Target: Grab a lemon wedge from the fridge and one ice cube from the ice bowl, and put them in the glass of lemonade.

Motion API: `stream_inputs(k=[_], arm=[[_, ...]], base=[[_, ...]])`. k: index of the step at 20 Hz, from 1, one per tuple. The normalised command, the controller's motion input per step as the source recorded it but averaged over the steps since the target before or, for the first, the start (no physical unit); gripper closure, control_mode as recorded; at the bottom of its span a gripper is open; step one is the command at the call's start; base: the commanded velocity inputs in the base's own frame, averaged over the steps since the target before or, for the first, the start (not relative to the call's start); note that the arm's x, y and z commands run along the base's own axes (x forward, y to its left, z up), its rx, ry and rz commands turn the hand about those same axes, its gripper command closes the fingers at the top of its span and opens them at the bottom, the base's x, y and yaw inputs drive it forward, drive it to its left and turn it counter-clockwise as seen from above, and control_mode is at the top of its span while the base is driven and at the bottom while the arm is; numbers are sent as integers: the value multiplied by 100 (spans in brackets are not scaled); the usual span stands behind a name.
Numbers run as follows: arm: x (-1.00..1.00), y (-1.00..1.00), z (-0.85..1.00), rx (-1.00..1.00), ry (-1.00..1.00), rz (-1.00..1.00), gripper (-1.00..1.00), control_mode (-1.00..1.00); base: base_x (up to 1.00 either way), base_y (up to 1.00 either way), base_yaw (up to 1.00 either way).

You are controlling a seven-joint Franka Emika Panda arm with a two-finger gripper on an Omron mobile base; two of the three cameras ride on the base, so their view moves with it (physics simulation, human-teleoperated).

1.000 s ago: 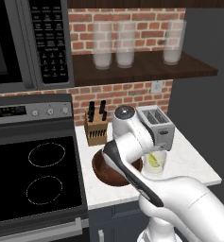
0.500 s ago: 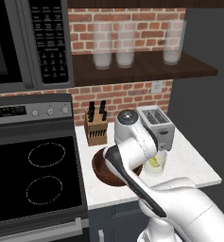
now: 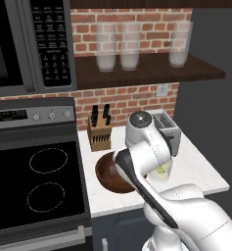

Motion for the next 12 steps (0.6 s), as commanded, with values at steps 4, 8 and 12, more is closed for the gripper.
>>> stream_inputs(k=[4, 8, 12], arm=[[-14, -98, 45, 0, 3, -12, 100, -100], [-1, -100, 9, 3, 17, -10, 100, -100], [0, -91, 0, 7, 22, -7, 100, -100]], base=[[0, 0, 0], [0, 0, 0], [0, 0, 0]])
